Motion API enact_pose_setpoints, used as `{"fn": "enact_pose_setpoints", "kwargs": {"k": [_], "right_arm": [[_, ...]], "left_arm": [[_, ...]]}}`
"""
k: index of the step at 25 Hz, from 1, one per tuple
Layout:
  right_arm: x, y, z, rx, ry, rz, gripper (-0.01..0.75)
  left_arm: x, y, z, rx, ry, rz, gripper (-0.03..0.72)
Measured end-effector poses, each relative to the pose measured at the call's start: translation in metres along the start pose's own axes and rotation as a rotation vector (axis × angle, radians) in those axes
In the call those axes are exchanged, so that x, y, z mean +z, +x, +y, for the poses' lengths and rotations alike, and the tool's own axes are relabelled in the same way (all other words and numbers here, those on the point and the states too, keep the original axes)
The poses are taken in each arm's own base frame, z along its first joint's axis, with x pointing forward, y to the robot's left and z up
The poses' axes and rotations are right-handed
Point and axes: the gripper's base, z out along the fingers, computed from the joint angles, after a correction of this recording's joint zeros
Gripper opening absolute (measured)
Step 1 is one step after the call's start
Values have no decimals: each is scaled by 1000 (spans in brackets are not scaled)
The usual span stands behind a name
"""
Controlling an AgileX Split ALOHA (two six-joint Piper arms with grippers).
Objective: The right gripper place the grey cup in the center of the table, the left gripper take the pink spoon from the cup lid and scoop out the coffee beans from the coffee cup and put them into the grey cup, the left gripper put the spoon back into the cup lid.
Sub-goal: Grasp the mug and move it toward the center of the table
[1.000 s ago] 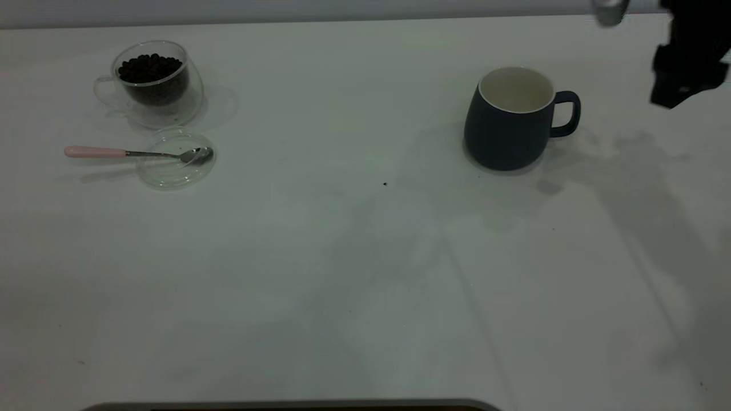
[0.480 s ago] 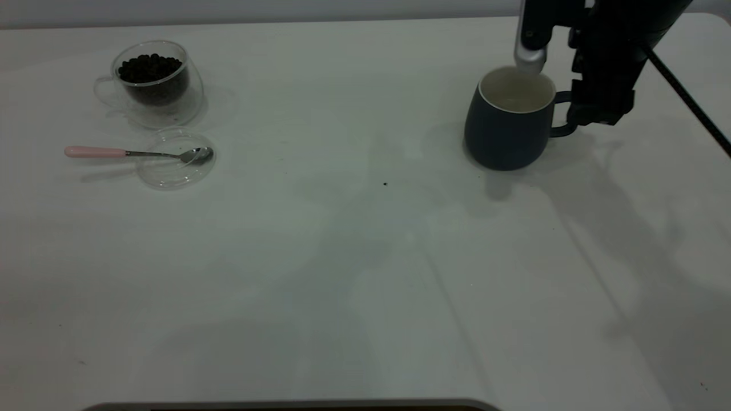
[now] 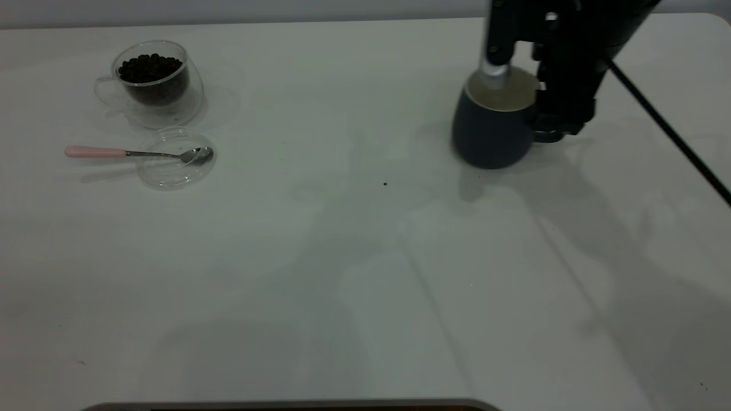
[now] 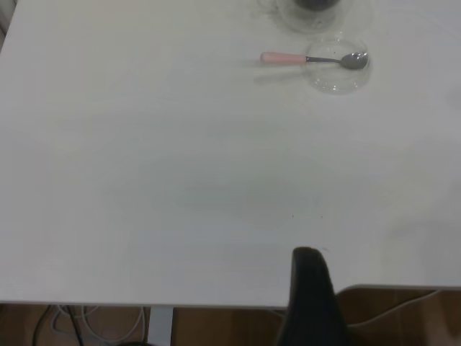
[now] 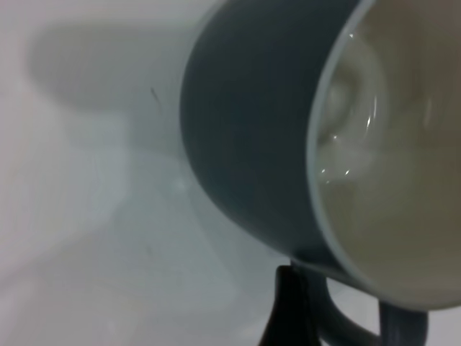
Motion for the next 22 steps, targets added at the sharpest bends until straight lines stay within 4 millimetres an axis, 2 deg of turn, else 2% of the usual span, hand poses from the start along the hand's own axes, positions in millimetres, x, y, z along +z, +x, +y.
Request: {"fn": "enact_pose_setpoints", "kwargs": {"k": [14,18,22], "right_arm": [[-9,-77,33,47,48,-216,619],[-12,-91,40,74,49,-261,614],[-13,-91,41,78,38,-248,607]], "left_arm": [[0,0,0,2,0,0,582],[0,0,0,2,0,0,582],[0,0,0,2,0,0,582]]}}
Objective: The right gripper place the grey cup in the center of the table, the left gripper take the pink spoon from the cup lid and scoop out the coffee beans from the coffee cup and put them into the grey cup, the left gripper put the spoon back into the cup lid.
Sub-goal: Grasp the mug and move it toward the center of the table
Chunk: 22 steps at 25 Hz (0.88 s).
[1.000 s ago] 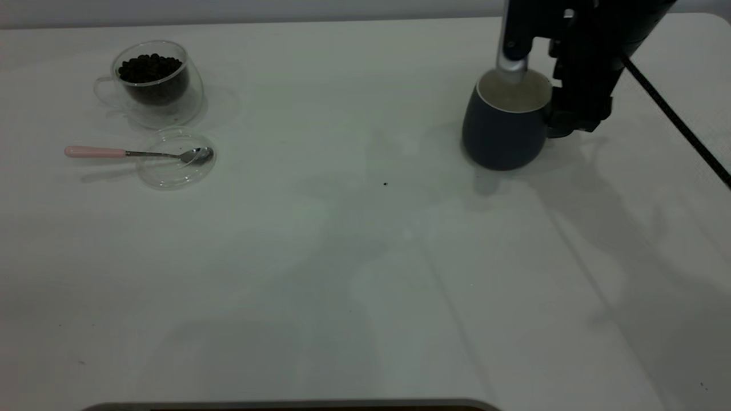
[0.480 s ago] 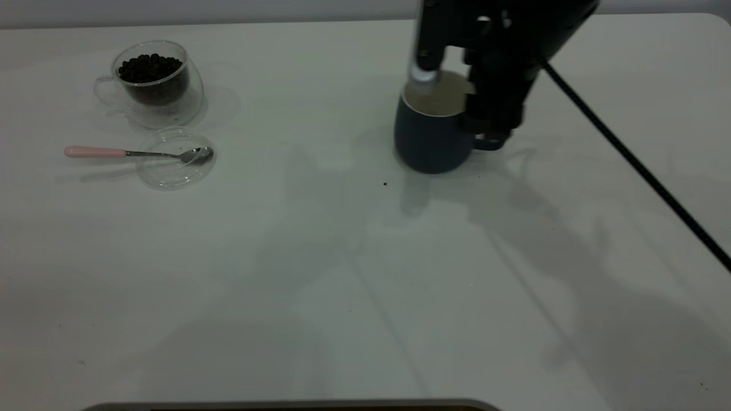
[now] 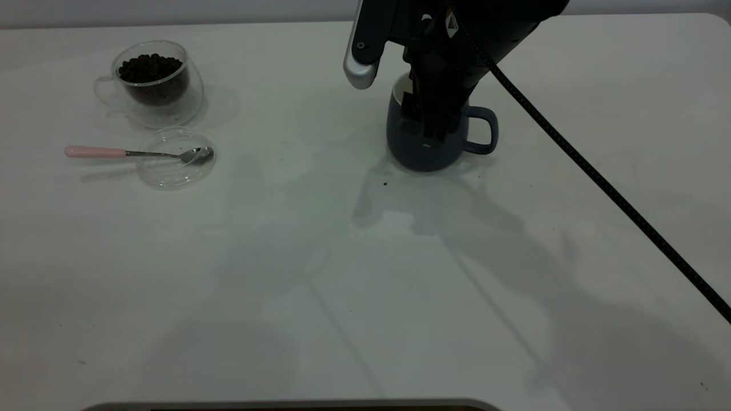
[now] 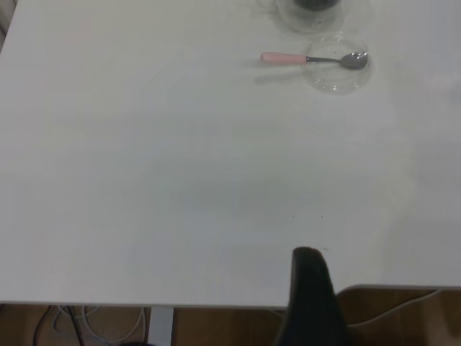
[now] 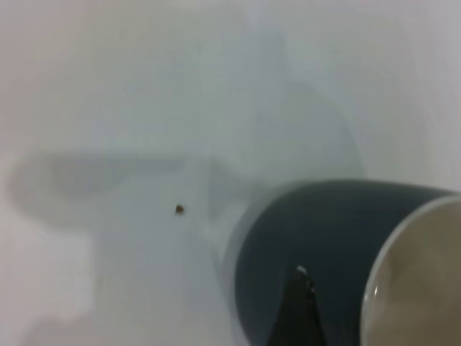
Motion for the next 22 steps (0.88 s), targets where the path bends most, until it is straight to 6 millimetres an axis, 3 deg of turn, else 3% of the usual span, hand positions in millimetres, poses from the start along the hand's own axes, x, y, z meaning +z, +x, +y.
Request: {"fn": "enact_pose_setpoints", "kwargs": {"k": [9,14,22], "right_arm": [[-29,32,-40,133,18,152,599],[-15,46,-36,185,6,171,598],[7,50,-30,194,15,122,596]], "left_arm": [[0,0,0,0,0,0,582],[0,0,0,0,0,0,582],[0,0,0,-3,0,0,582]]}}
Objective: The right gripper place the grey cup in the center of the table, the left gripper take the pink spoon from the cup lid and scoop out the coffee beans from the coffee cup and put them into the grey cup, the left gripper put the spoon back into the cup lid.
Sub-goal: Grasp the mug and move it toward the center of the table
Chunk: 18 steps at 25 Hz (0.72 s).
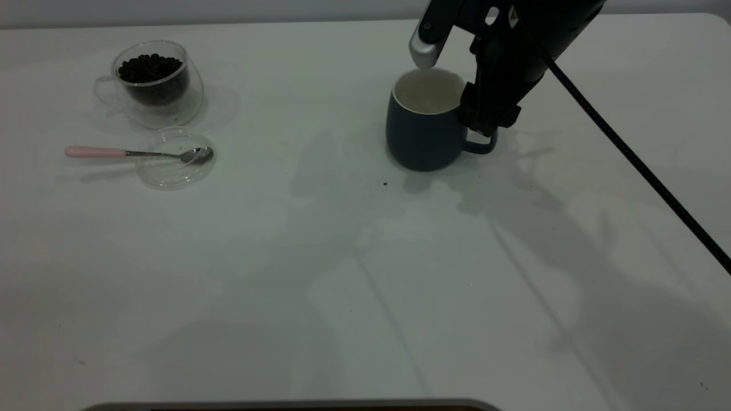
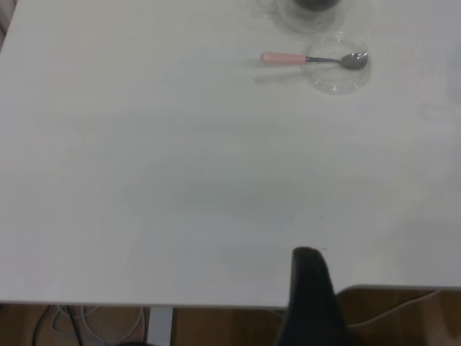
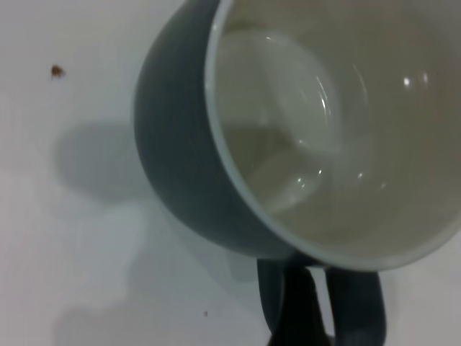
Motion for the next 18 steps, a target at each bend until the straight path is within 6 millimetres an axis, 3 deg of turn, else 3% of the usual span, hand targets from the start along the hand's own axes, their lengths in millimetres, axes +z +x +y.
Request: {"fn": "enact_pose_setpoints", "kwargs": {"k": [5,13,18], "right_arm": [[3,-12,6,-14,19,-85,593],[-2,-49,38,-89,11,-225,592],[-11,-53,36,-70,7,-199,592]], "left_arm": [[0,0,0,0,0,0,582],[0,0,0,0,0,0,582],[0,0,0,0,0,0,582]]}}
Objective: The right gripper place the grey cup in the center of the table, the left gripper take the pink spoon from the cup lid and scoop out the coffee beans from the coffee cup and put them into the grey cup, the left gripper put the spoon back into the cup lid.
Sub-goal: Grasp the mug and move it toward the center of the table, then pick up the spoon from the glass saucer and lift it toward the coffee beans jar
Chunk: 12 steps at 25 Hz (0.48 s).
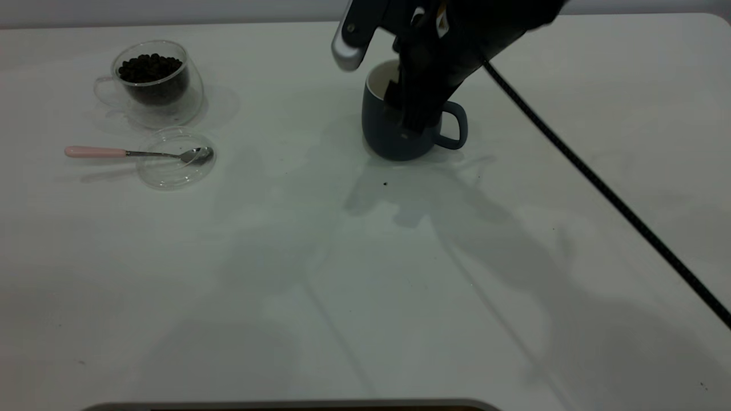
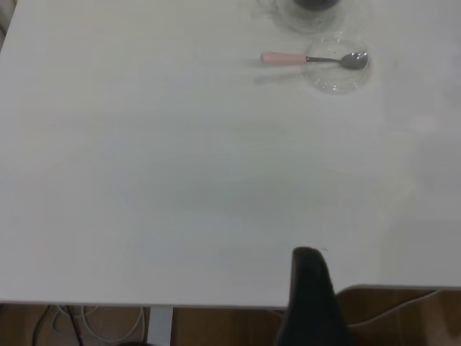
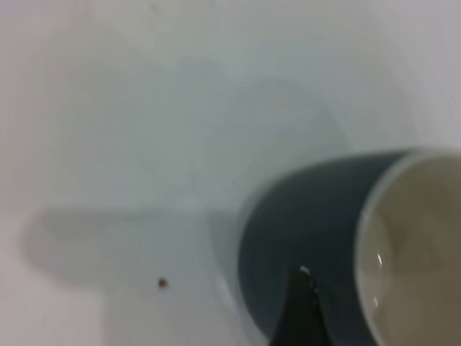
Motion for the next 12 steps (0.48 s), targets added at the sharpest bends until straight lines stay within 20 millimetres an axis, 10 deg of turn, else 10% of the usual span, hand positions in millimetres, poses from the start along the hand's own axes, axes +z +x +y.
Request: {"fn": "enact_pose_setpoints", "kwargs": {"k": [5,12], "right_arm": [[-65,-33,-33,47,50,27,592],[-234,-69,-69,204,145,58,592]], "left_arm": [[0,0,0,0,0,0,582],[0,0,0,1,0,0,582]]}}
